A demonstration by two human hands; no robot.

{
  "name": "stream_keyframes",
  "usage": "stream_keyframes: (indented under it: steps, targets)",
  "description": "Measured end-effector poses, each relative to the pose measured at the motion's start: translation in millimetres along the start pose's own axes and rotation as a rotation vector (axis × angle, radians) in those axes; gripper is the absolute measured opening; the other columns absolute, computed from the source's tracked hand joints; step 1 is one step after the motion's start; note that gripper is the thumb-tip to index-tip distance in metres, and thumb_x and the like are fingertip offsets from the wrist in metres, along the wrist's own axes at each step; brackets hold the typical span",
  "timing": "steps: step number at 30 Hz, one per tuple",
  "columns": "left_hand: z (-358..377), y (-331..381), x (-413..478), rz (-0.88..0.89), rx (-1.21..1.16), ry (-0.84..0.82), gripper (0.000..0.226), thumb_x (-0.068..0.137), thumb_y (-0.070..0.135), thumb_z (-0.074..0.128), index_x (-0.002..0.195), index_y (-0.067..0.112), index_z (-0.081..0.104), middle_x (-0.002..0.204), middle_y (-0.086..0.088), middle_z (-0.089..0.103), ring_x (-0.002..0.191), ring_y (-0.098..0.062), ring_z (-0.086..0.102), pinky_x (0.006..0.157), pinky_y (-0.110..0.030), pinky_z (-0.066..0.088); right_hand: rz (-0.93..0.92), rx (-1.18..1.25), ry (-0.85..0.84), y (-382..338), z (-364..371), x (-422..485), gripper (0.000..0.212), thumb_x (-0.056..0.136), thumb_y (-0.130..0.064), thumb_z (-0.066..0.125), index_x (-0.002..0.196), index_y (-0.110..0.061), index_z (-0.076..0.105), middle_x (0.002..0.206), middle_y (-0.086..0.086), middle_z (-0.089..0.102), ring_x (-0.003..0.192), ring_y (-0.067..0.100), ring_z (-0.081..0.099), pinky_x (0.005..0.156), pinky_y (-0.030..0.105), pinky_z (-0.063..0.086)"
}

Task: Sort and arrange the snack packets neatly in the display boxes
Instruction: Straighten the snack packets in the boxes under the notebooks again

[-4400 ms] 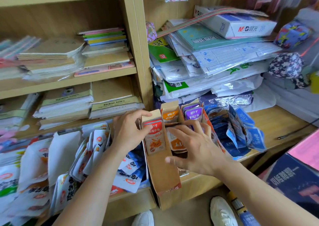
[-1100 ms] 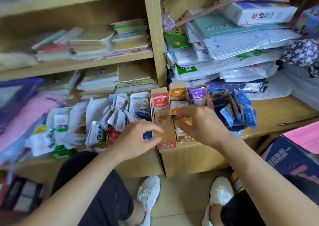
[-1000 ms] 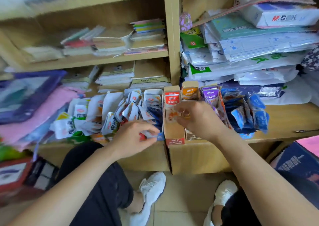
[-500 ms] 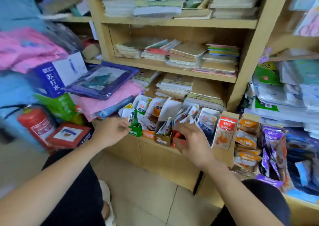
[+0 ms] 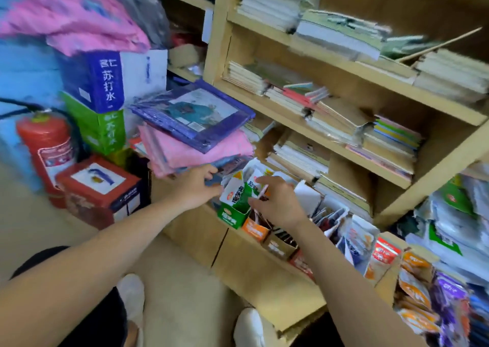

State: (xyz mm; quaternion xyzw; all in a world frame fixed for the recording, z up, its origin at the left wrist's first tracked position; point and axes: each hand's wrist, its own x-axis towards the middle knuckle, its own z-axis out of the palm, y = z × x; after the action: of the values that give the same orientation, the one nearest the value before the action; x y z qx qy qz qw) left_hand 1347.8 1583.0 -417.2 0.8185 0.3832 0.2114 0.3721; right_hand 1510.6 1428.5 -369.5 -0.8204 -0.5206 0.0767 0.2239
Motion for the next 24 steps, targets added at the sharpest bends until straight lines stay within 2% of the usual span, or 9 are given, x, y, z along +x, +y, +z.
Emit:
stream_keyframes:
  steps: [3, 6, 8, 11, 14, 17, 20, 22, 24]
  targets:
    - [10.5, 4.2, 17.3, 0.015, -0.047, -0.063, 0.063, 0.081, 0.040, 0.081, 0.136, 0.023, 0.056, 0.120, 0.009, 0.059, 0.105, -0.014, 0.059, 0.094, -0.031, 0.047, 0.061, -0.097, -0.069, 4.5, 15.0, 24.6, 0.067, 0.079, -0.039, 0.081, 0.138, -0.023, 0.053, 0.142, 0.006, 0.048, 0.121, 0.031, 0.053, 0.098, 0.041, 0.049]
    - [25.8, 2.0, 30.0, 0.058, -0.047, -0.096, 0.054, 0.079, 0.032, 0.082, 0.128, 0.023, 0.059, 0.111, 0.008, 0.062, 0.101, -0.015, 0.061, 0.090, -0.034, 0.050, 0.068, -0.131, -0.112, 17.5, 29.7, 35.4, 0.053, 0.082, -0.026, 0.079, 0.130, -0.021, 0.059, 0.137, 0.006, 0.048, 0.123, 0.027, 0.049, 0.097, 0.032, 0.044]
    - [33.6, -3.0, 38.9, 0.080, -0.017, -0.111, 0.045, 0.077, 0.032, 0.083, 0.115, 0.026, 0.061, 0.094, 0.007, 0.063, 0.090, -0.018, 0.062, 0.079, -0.036, 0.050, 0.046, -0.115, -0.061, 27.1, 30.6, 39.5, 0.037, 0.085, -0.015, 0.075, 0.120, -0.018, 0.065, 0.129, 0.004, 0.054, 0.109, 0.022, 0.058, 0.085, 0.025, 0.045]
    - [35.9, -6.3, 52.5, 0.102, 0.070, -0.121, 0.026, 0.078, 0.027, 0.082, 0.091, 0.028, 0.060, 0.076, 0.011, 0.052, 0.081, -0.020, 0.057, 0.064, -0.033, 0.041, 0.044, -0.119, 0.029, 40.5, 21.9, 45.4, 0.027, 0.085, -0.007, 0.073, 0.109, -0.019, 0.068, 0.117, 0.003, 0.057, 0.087, 0.018, 0.062, 0.076, 0.027, 0.047]
    - [32.6, -6.9, 61.6, 0.108, 0.088, -0.078, 0.038, 0.080, 0.022, 0.080, 0.073, 0.030, 0.043, 0.067, 0.010, 0.043, 0.083, -0.027, 0.059, 0.058, -0.031, 0.030, 0.095, -0.188, 0.062, 53.6, 10.0, 55.7, 0.032, 0.082, -0.008, 0.077, 0.111, -0.017, 0.064, 0.116, 0.009, 0.055, 0.094, 0.026, 0.060, 0.079, 0.038, 0.052]
    - [30.0, -5.1, 64.8, 0.122, 0.130, -0.040, 0.031, 0.081, 0.020, 0.077, 0.070, 0.025, 0.047, 0.065, 0.002, 0.048, 0.086, -0.031, 0.063, 0.055, -0.032, 0.028, 0.165, -0.345, 0.126, 58.5, 8.0, 68.2, 0.039, 0.082, -0.001, 0.072, 0.116, -0.015, 0.060, 0.117, 0.013, 0.052, 0.106, 0.036, 0.054, 0.080, 0.040, 0.049]
    - [26.6, 4.7, 63.1, 0.144, 0.183, 0.025, 0.009, 0.083, 0.023, 0.071, 0.083, 0.022, 0.062, 0.076, 0.004, 0.062, 0.081, -0.024, 0.059, 0.060, -0.030, 0.035, 0.183, -0.535, 0.198, 54.7, 17.2, 72.9, 0.046, 0.079, 0.006, 0.064, 0.120, -0.016, 0.059, 0.119, 0.013, 0.048, 0.109, 0.036, 0.043, 0.084, 0.038, 0.042]
    - [26.7, 7.0, 62.5, 0.159, 0.186, 0.053, 0.008, 0.082, 0.025, 0.071, 0.089, 0.027, 0.068, 0.078, 0.007, 0.065, 0.078, -0.020, 0.058, 0.062, -0.029, 0.038, 0.187, -0.556, 0.240, 58.4, 23.1, 73.2, 0.048, 0.078, 0.011, 0.059, 0.118, -0.015, 0.061, 0.118, 0.014, 0.047, 0.108, 0.037, 0.043, 0.084, 0.036, 0.040]
    - [27.2, 7.7, 62.2, 0.168, 0.135, 0.033, 0.010, 0.080, 0.023, 0.072, 0.090, 0.028, 0.071, 0.068, 0.010, 0.062, 0.069, -0.016, 0.056, 0.058, -0.027, 0.037, 0.208, -0.465, 0.268, 68.6, 24.1, 73.1, 0.044, 0.078, 0.014, 0.057, 0.112, -0.013, 0.065, 0.112, 0.013, 0.054, 0.106, 0.036, 0.049, 0.081, 0.036, 0.045]
